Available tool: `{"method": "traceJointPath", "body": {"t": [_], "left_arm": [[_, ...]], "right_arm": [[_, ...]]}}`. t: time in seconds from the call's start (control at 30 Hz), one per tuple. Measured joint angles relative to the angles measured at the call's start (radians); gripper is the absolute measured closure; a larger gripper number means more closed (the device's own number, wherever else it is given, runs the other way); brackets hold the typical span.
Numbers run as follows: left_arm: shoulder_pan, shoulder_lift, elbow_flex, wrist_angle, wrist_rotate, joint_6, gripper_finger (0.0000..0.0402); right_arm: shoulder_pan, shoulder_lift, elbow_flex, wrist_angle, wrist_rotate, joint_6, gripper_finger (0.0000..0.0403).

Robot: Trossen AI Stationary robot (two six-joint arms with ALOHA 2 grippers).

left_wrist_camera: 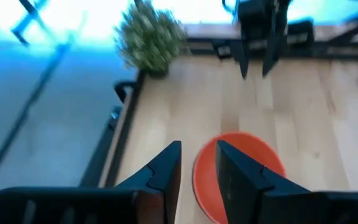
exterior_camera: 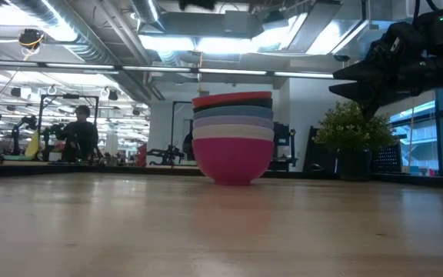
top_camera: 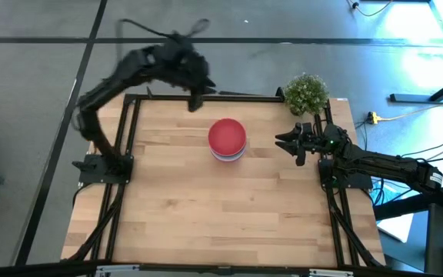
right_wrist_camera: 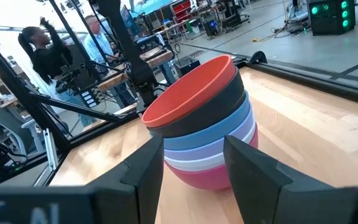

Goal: Nest bowls inside each other
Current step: Return to Home Position

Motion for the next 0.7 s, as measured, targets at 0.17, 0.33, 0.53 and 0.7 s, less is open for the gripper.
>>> {"method": "traceJointPath", "body": {"t": [0.17,0.33,0.53,0.7], "left_arm": [[0.000,-0.157,-0.043,0.010,-0.002,-0.020,0.0308],[-0.003,-0.332,-0.272,0.101,-0.009,-0.059,0.0308],[-0.006,-0.592,-0.706,0.360,-0.025,-0.137,0.0308],[-0.006,-0.789,-1.030,0.564,-0.074,-0.208,0.0308]], "right_arm": [[0.000,0.000,0.000,0.005,0.001,-0.017,0.0234],[0.000,0.000,0.000,0.012,0.002,-0.019,0.0234],[0.000,0.000,0.000,0.033,0.002,-0.020,0.0234],[0.000,0.000,0.000,0.040,0.003,-0.020,0.0234]]}}
